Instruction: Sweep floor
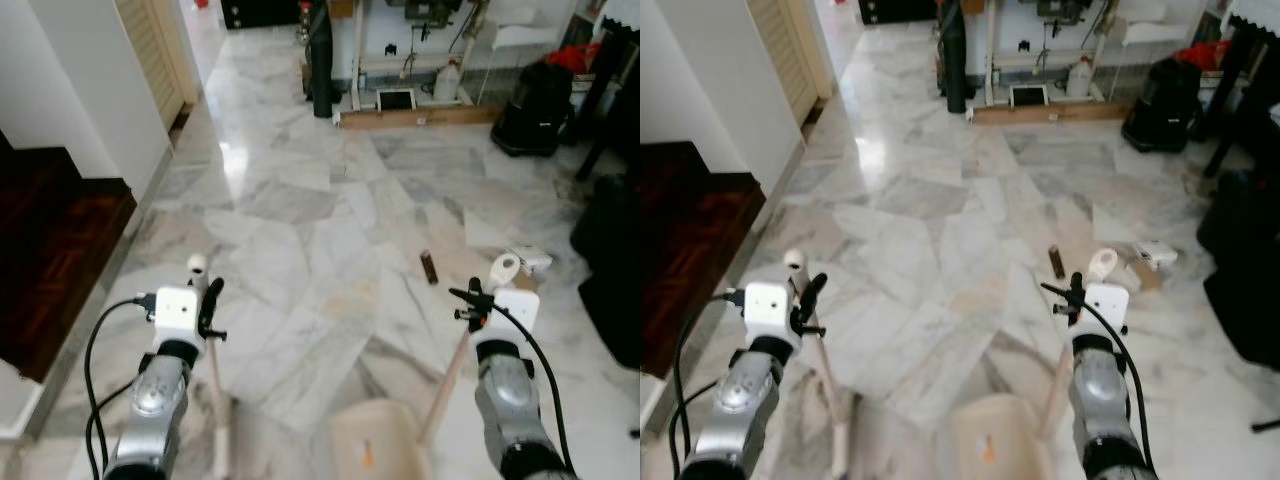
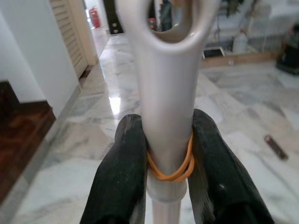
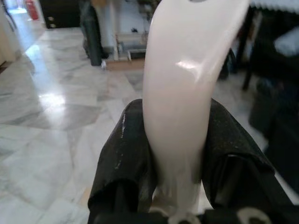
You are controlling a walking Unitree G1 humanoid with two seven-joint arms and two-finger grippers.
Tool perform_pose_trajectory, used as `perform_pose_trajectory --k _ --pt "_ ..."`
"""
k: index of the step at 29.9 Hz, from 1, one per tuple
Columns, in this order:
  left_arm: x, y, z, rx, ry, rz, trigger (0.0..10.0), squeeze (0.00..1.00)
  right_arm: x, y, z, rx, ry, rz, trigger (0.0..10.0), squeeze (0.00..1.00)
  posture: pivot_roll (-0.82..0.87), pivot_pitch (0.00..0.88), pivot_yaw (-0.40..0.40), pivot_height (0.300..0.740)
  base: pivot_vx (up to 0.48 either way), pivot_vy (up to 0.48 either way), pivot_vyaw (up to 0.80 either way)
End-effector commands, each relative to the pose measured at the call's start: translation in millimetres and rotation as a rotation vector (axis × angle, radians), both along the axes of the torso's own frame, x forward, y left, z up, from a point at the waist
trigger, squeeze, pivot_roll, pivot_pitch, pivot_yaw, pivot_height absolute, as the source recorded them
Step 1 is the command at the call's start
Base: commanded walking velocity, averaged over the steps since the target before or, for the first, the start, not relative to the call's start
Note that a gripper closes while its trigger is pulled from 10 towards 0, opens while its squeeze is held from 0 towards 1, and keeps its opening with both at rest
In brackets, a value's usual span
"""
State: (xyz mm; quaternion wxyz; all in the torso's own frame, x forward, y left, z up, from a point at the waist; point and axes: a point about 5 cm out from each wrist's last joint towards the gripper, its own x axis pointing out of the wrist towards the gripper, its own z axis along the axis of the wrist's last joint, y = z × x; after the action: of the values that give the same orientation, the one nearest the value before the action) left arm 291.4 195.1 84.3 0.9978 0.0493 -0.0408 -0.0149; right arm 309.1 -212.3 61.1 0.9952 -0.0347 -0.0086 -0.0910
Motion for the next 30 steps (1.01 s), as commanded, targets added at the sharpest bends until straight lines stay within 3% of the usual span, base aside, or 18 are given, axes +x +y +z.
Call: perform_pose_trajectory --k 1,30 --pt "-1.4 8.3 4.1 0.033 -0.019 0.017 10.0 0.00 6.5 14.4 8.1 0.031 -0.046 0.032 10.0 0.00 0.08 0.000 0.040 0.740 0.360 0.000 0.00" --pt "0.6 5.5 4.9 0.018 -0.022 0.031 10.0 0.00 9.7 13.4 11.3 0.035 -0.055 0.031 10.0 0.00 0.08 0.000 0.036 0.740 0.360 0.000 0.00"
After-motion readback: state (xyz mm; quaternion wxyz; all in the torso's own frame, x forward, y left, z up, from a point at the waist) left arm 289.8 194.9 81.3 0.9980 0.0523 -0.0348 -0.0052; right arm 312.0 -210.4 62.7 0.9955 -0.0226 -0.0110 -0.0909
